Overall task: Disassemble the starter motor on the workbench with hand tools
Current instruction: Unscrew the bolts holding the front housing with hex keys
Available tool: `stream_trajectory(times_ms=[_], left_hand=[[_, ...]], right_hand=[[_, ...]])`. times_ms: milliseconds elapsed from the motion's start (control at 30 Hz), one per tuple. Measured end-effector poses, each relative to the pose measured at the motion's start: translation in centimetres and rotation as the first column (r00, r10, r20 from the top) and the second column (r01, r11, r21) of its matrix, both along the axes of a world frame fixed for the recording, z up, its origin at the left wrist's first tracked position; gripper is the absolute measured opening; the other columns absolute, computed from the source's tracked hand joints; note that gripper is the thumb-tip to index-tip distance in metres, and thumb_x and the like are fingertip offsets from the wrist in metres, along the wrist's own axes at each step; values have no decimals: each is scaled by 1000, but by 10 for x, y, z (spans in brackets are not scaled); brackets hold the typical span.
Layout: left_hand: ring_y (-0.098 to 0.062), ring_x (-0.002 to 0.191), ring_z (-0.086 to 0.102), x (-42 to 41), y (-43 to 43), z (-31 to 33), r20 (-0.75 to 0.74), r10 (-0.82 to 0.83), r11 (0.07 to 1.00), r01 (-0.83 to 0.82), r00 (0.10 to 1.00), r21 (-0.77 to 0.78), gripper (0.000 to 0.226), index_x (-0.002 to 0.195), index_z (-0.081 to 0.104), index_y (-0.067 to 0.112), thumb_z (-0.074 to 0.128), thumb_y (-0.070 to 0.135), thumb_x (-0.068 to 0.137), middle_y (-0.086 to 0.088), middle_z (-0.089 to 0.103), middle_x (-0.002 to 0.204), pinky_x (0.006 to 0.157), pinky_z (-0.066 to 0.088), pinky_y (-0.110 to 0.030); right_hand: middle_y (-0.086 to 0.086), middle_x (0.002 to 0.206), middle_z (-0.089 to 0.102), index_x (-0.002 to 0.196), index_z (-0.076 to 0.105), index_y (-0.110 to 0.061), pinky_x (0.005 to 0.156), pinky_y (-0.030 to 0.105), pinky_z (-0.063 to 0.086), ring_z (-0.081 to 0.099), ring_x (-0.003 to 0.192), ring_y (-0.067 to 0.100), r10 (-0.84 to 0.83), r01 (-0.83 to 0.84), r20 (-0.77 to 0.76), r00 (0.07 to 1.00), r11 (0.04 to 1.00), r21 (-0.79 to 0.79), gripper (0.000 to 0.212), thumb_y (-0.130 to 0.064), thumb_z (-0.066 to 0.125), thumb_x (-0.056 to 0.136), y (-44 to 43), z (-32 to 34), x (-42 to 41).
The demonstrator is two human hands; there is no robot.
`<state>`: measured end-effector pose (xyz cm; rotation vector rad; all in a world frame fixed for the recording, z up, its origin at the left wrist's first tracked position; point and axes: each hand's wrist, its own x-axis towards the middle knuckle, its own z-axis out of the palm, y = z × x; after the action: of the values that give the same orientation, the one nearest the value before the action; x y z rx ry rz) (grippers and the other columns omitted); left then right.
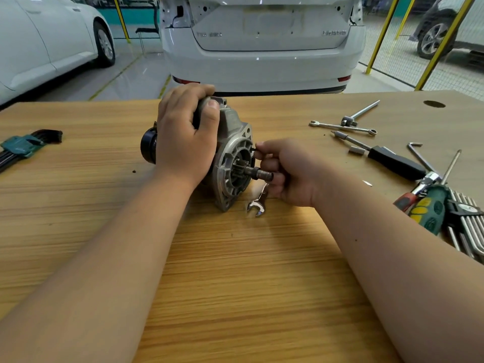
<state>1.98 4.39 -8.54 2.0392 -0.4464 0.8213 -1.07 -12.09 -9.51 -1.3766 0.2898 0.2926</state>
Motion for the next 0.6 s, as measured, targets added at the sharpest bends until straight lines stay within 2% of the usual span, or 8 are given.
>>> stream_trajectory(times_ms=[67, 267, 367, 467, 600], left_hand=[[-5, 120, 37, -1, 0, 0, 0, -3, 1000, 3, 1000, -1, 34, 122, 61, 13, 42, 27, 97, 9, 51, 119, 105, 30, -23], [-16, 127, 41, -3, 1, 3, -25, -7, 1000, 7, 1000, 15, 35, 124, 60, 13, 41, 27, 98, 0, 57, 124, 109, 32, -34], [-16, 126, 41, -4, 1, 2, -26, -7, 1000, 7, 1000, 14, 36, 124, 60, 13, 41, 27, 98, -1, 57, 125, 108, 32, -34], [-16, 126, 42, -3, 0, 3, -27, -3, 1000, 3, 1000, 9, 36, 124, 61, 13, 41, 28, 97, -1, 57, 124, 108, 33, -35], [-17, 127, 42, -2, 0, 1, -24, 4, 1000, -4, 1000, 1, 36, 124, 61, 12, 42, 28, 98, -2, 57, 125, 108, 32, -35]], right_hand=[[-9, 41, 35, 73, 55, -16, 34, 16, 27, 28, 31, 7, -12, 13, -31, 999, 1000, 29, 27, -26, 49, 97, 1, 0, 0], [-9, 42, 43, 74, 57, -17, 33, 16, 30, 36, 31, 6, -60, 60, -9, 998, 997, -42, 25, -28, 54, 96, 7, -4, -3], [-9, 42, 43, 74, 57, -17, 33, 18, 30, 34, 31, 6, -41, 41, -26, 999, 999, 3, 25, -27, 53, 97, 5, -2, -3], [-9, 43, 42, 74, 55, -17, 32, 16, 26, 31, 31, 6, 16, -12, -79, 997, 999, 53, 26, -26, 50, 97, 0, 4, -3], [-9, 42, 41, 74, 52, -16, 28, 15, 20, 28, 28, 4, 53, -48, -103, 993, 998, 44, 28, -26, 47, 99, 1, 6, -2]])
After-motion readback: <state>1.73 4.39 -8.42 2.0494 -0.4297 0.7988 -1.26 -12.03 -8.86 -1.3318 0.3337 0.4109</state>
